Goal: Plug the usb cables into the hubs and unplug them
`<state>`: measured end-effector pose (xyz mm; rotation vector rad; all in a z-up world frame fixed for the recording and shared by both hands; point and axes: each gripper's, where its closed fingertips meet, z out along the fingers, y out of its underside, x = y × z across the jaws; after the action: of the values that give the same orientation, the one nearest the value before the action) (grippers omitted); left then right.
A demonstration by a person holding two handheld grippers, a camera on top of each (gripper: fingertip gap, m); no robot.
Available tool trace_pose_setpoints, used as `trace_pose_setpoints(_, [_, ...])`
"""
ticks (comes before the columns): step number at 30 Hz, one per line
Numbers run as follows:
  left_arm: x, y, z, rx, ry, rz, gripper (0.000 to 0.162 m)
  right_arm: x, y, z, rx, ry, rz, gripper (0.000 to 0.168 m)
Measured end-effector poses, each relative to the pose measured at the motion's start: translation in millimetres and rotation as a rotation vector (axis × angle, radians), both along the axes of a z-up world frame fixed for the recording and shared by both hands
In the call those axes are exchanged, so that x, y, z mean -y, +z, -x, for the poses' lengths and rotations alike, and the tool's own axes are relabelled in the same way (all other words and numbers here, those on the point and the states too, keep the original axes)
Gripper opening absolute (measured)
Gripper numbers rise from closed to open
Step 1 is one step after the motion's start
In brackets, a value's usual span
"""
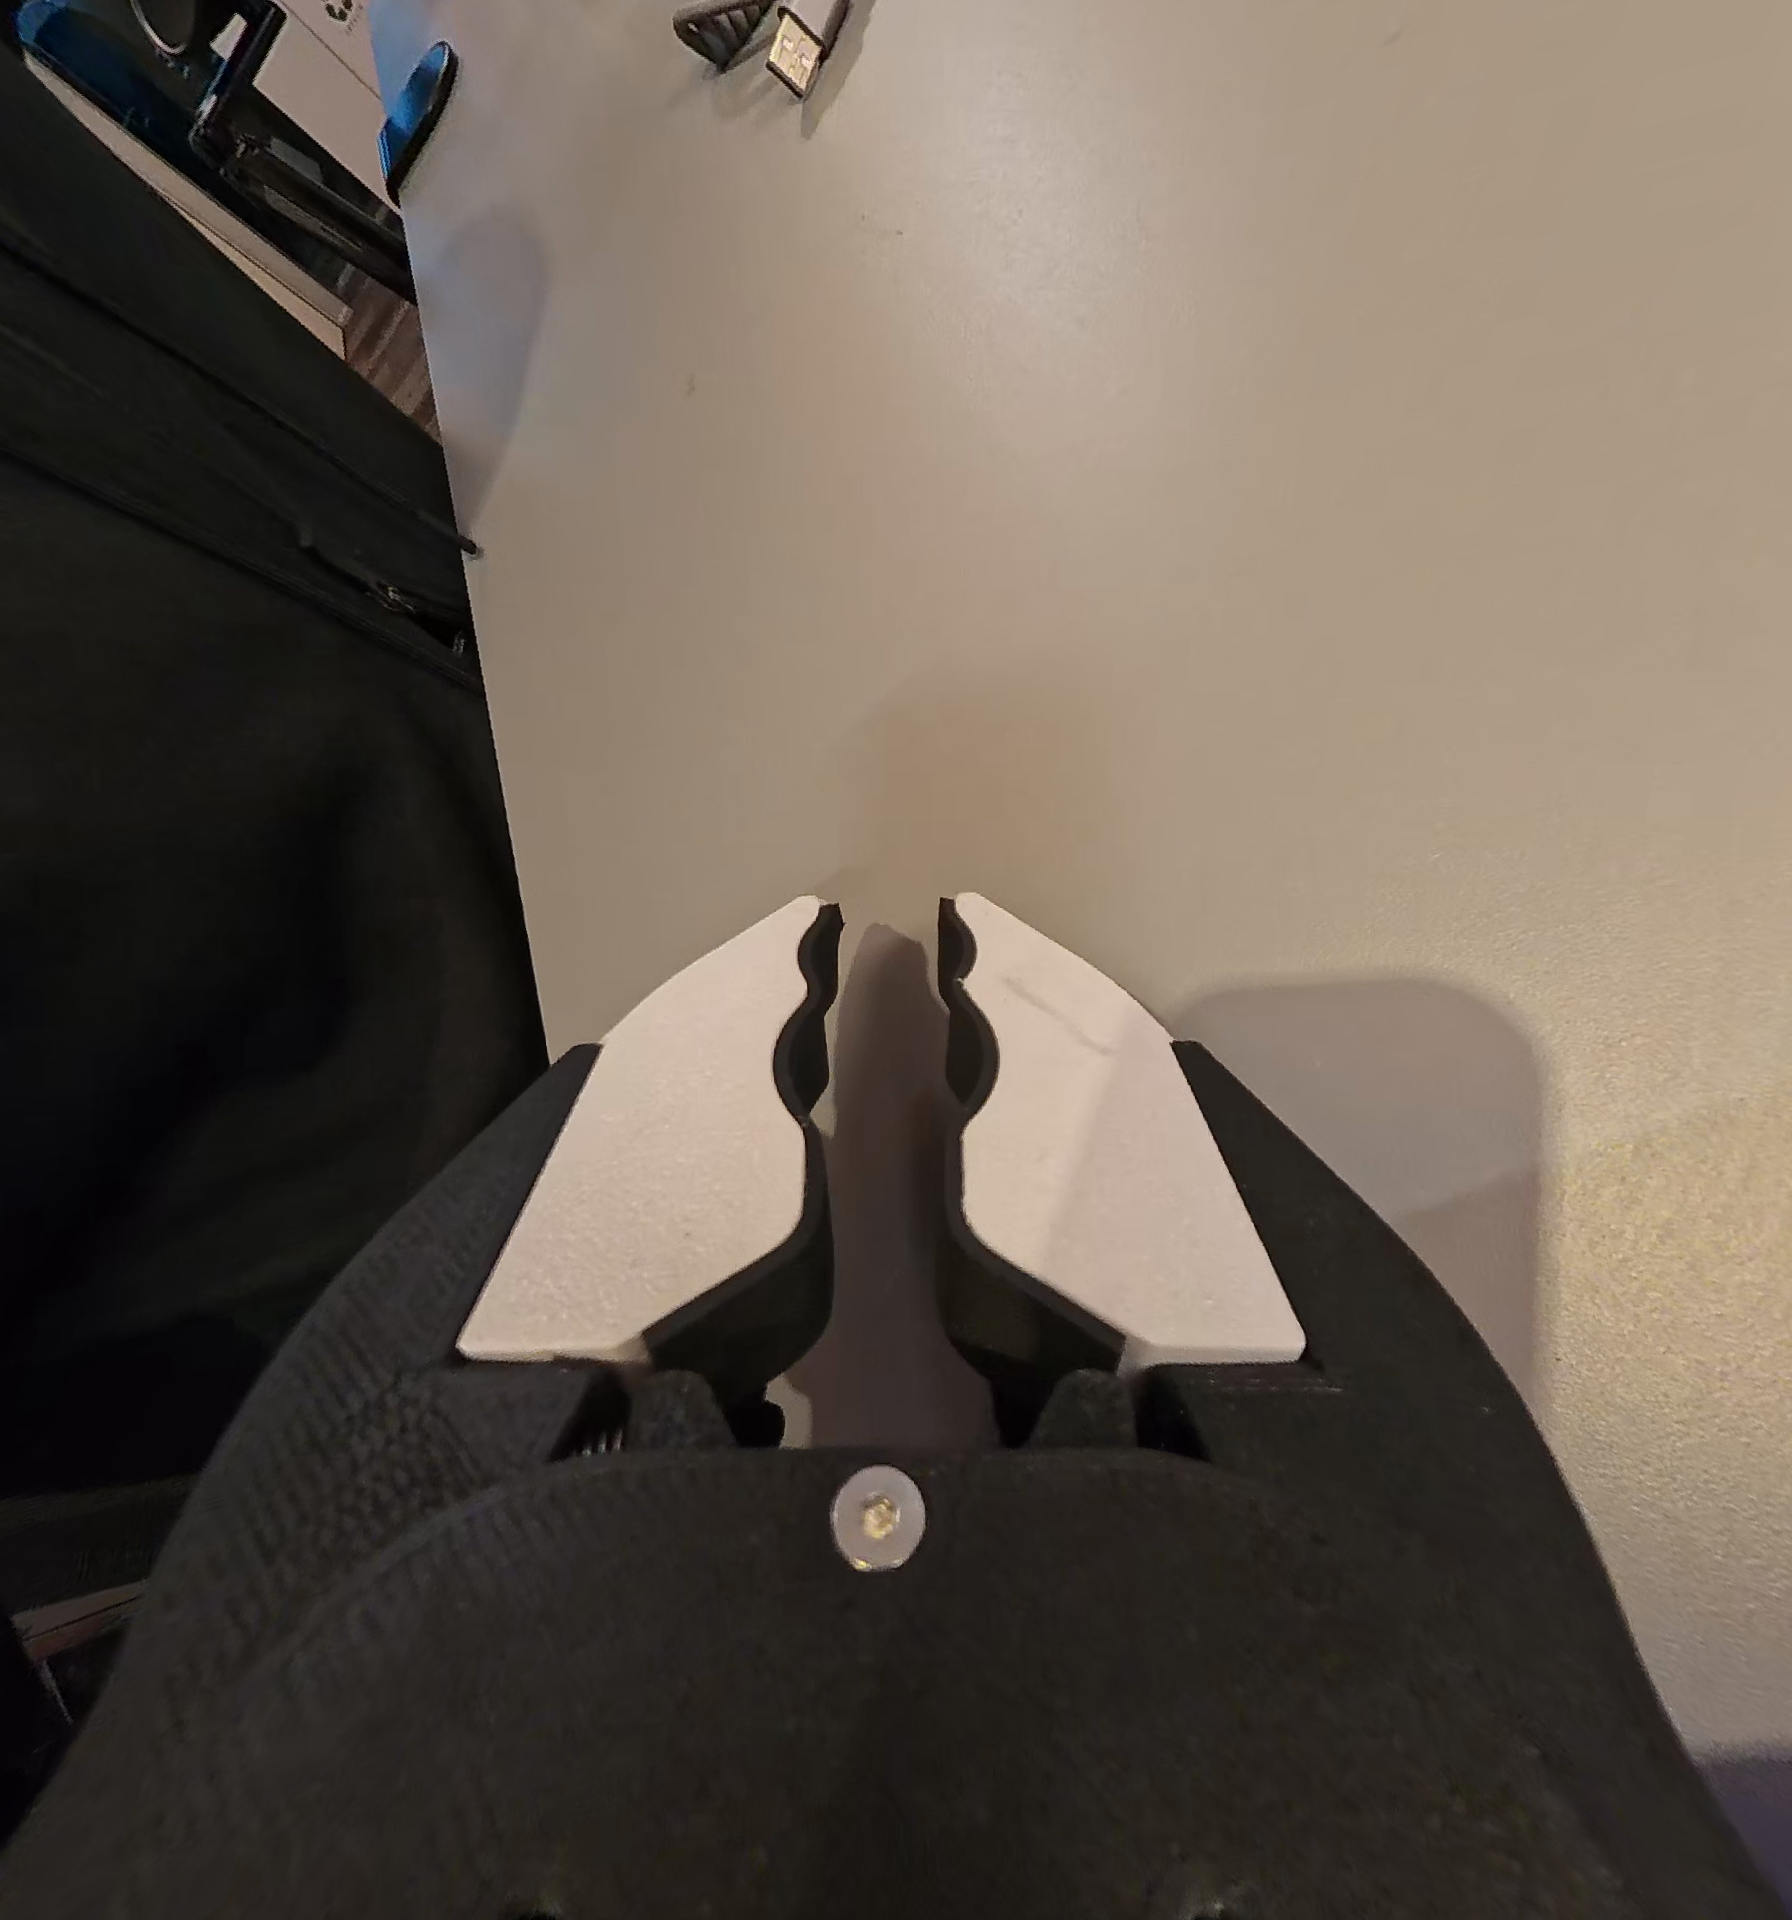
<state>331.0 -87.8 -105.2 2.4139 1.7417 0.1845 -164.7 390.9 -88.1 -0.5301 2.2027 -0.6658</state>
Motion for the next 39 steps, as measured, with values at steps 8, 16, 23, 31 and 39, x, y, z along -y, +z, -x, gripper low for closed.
trace_pose_setpoints(8, [6.2,5.6,2.3,-0.113,0.032,0.030,0.062,0.4,0.7,-0.1,0.008,-0.008,0.003,0.018])
trace_pose_setpoints(16, [7.0,71.2,23.1,-0.541,0.168,0.103,0.061,0.1,0.8,-0.4,0.010,-0.005,0.005,0.018])
trace_pose_setpoints(23, [-8.5,181.4,40.7,-1.161,0.241,0.186,0.060,-0.7,0.9,-1.0,0.001,-0.001,0.018,0.019])
trace_pose_setpoints(31, [-81.5,311.8,94.1,-1.545,0.090,0.234,0.060,1.3,0.8,-4.2,-0.055,0.018,0.067,0.028])
trace_pose_setpoints(39, [-151.1,294.0,210.0,-1.583,0.040,-0.021,0.059,54.5,26.7,-33.1,-0.103,0.049,0.305,0.031])
